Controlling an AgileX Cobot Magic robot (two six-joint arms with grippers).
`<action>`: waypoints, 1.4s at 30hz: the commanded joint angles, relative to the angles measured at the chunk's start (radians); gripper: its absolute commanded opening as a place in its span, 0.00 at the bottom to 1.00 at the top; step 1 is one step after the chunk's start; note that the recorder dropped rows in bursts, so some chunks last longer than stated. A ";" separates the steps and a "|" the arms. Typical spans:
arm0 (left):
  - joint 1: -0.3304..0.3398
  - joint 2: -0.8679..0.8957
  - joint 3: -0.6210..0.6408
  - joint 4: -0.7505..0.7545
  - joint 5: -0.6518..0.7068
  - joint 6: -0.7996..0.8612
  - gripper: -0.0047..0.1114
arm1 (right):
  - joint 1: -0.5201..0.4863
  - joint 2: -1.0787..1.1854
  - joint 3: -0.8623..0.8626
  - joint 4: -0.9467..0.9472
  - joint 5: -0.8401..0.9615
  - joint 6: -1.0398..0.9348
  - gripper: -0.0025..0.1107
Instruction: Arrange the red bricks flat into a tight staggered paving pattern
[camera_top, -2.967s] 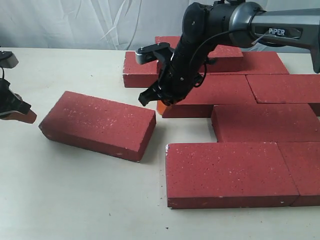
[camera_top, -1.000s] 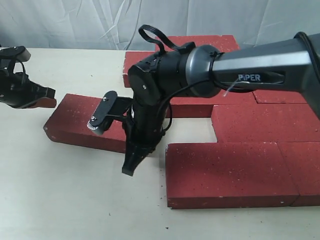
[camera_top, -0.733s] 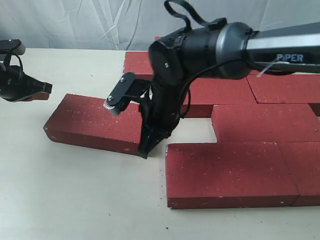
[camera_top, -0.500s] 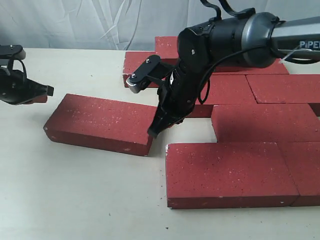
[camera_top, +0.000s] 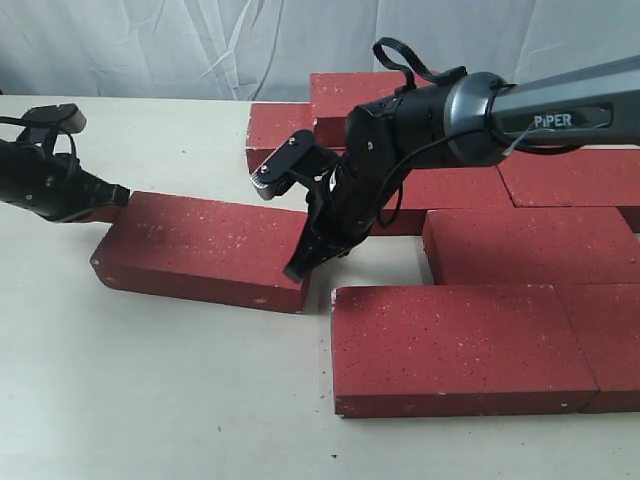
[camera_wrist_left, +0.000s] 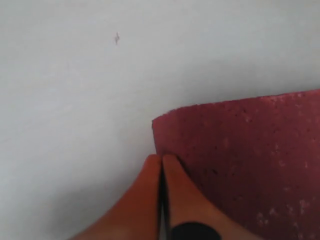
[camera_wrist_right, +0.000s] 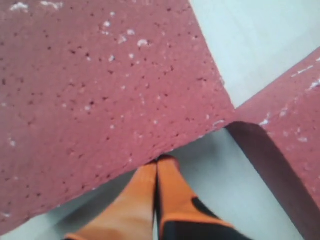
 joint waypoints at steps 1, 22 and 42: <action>-0.005 0.002 -0.005 0.044 0.130 -0.021 0.04 | -0.005 -0.004 -0.002 0.012 -0.015 0.002 0.01; -0.003 0.002 -0.005 0.152 0.253 -0.103 0.04 | -0.005 -0.018 -0.002 -0.074 -0.015 0.010 0.01; -0.005 0.002 -0.005 0.100 0.300 -0.065 0.04 | -0.005 -0.058 -0.002 -0.177 0.073 0.081 0.01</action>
